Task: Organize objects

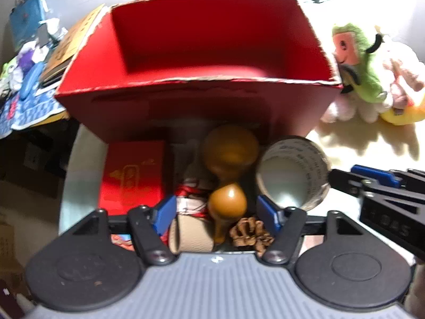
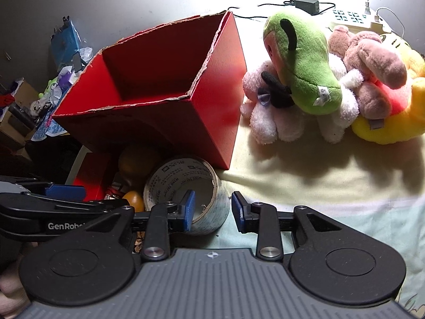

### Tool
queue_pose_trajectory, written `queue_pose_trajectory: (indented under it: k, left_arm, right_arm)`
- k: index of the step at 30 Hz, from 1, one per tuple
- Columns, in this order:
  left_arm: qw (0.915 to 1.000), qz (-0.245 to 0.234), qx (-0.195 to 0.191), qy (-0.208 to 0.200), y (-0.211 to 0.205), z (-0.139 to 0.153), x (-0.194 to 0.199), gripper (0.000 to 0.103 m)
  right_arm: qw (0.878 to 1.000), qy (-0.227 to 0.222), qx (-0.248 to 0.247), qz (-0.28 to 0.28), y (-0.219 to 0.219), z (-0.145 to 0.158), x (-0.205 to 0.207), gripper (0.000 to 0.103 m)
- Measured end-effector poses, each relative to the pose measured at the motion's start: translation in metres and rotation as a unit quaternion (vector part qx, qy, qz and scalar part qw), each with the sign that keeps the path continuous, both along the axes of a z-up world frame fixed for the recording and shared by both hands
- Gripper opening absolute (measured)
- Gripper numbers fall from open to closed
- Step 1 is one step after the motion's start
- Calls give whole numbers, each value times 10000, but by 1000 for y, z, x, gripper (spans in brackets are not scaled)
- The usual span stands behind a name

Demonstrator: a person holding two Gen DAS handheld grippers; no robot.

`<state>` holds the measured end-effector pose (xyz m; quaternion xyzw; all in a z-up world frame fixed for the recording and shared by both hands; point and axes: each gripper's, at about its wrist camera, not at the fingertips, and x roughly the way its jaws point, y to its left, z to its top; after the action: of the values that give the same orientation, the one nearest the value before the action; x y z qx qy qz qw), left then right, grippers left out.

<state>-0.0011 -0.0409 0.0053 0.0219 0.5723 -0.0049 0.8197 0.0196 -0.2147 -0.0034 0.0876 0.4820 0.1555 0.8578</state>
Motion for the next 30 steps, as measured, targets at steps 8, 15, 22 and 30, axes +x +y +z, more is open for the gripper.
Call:
queue_pose_trajectory:
  k: [8, 15, 22, 30]
  left_arm:
    - [9963, -289, -807, 19, 0, -6, 8, 48]
    - [9928, -482, -1078, 179, -4, -18, 16, 45]
    - [9904, -617, -1172, 390, -7, -33, 27, 30]
    - [9861, -769, -1398, 475, -5, -37, 32, 13]
  right_arm:
    - [9992, 245, 310, -28, 3, -12, 11, 24]
    - [9991, 325, 253, -119, 7, -20, 18, 20]
    - [9988, 378, 214, -247, 6, -24, 18, 14]
    - [9978, 461, 175, -442, 1, -22, 10, 13]
